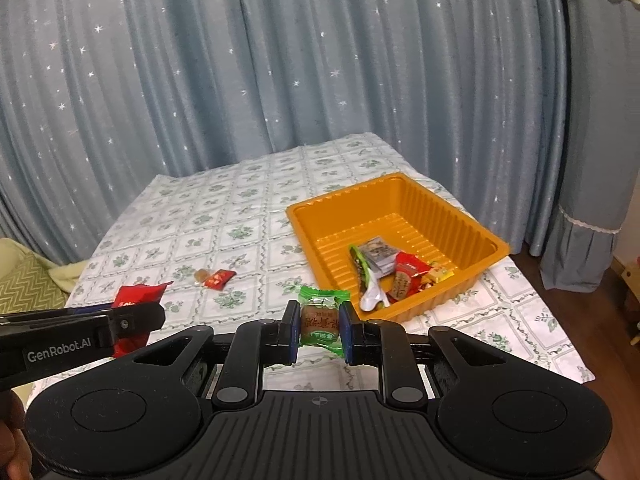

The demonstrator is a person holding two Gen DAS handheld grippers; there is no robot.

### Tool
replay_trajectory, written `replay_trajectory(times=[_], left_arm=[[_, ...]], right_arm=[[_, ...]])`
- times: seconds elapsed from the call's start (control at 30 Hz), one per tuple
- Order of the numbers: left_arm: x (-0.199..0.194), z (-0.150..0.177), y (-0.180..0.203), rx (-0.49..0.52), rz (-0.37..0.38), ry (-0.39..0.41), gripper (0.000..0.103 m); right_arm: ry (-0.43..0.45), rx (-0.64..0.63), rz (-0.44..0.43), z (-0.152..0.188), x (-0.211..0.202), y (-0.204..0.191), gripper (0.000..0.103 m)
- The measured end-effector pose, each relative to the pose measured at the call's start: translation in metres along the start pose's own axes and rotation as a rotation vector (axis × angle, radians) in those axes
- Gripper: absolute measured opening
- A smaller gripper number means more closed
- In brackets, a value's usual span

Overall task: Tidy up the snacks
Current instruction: 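Carry the green candy and red packet toward the orange tray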

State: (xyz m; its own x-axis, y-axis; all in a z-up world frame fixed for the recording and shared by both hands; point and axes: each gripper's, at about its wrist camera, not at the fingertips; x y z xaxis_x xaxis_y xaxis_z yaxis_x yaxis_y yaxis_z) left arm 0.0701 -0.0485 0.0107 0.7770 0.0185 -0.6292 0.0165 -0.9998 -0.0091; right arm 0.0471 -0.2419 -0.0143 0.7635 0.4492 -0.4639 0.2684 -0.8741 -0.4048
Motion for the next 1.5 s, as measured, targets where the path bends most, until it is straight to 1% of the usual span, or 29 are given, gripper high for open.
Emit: replay_trajectory(times=[0.5, 0.83, 1.0, 1.17, 1.5], left_arm=[[0.004, -0.001, 0.013, 0.018, 0.028, -0.001, 0.023], [0.012, -0.004, 0.030, 0.033, 0.059, -0.004, 0.023], [0.022, -0.010, 0.042, 0.042, 0.075, -0.008, 0.023], [0.035, -0.021, 0.054, 0.042, 0.088, -0.010, 0.023], [0.075, -0.046, 0.079, 0.034, 0.117, -0.034, 0.023]], right_arm=[[0.010, 0.026, 0.036, -0.002, -0.006, 0.018, 0.021], [0.021, 0.040, 0.057, -0.004, -0.010, 0.029, 0.021], [0.024, 0.043, 0.071, -0.009, -0.006, 0.040, 0.021], [0.035, 0.050, 0.080, -0.020, -0.001, 0.054, 0.021], [0.034, 0.060, 0.089, -0.047, 0.023, 0.085, 0.021]])
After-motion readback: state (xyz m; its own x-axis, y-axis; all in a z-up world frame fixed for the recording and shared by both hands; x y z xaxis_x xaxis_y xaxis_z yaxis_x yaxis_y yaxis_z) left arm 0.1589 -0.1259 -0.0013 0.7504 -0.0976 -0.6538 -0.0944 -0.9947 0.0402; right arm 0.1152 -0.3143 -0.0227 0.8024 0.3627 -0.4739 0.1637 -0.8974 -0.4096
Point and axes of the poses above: each gripper's, at about its wrist camera, not at the fingertips, and x roughly the way its jaws point, y to its right, z to its underside, and after that the axes turned 14 degrees about -z, right-handed
